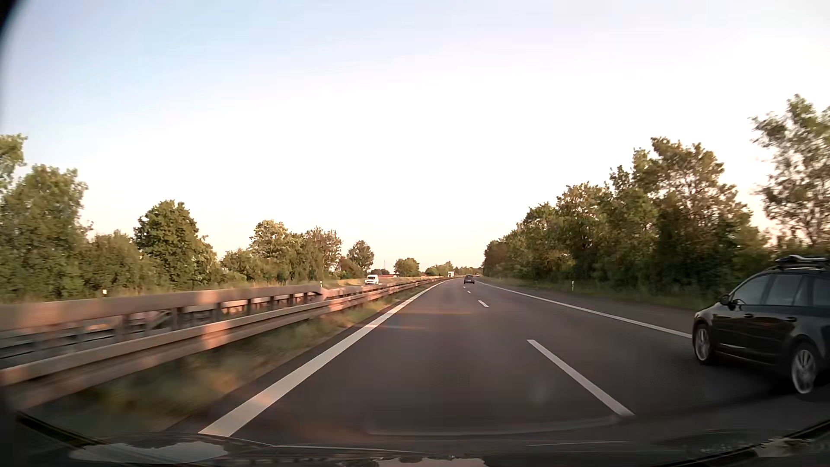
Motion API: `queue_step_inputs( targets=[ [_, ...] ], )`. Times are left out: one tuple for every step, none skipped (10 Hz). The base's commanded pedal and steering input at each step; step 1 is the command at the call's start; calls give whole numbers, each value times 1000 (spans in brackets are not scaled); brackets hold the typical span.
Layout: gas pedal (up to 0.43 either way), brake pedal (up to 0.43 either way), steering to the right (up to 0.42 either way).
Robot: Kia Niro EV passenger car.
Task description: Follow the waypoints while adhering to traffic rules and regulations
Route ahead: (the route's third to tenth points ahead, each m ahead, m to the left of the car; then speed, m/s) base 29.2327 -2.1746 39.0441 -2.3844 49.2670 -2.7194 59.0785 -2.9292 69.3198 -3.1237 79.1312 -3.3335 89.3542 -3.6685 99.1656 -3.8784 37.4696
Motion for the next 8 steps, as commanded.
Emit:
queue_step_inputs(
  targets=[
    [512, 12, 1],
    [512, 18, 2],
    [512, 18, 2],
    [512, 12, 1],
    [512, 18, 2],
    [512, 18, 2],
    [512, 12, 1],
    [512, 12, 2]
  ],
)
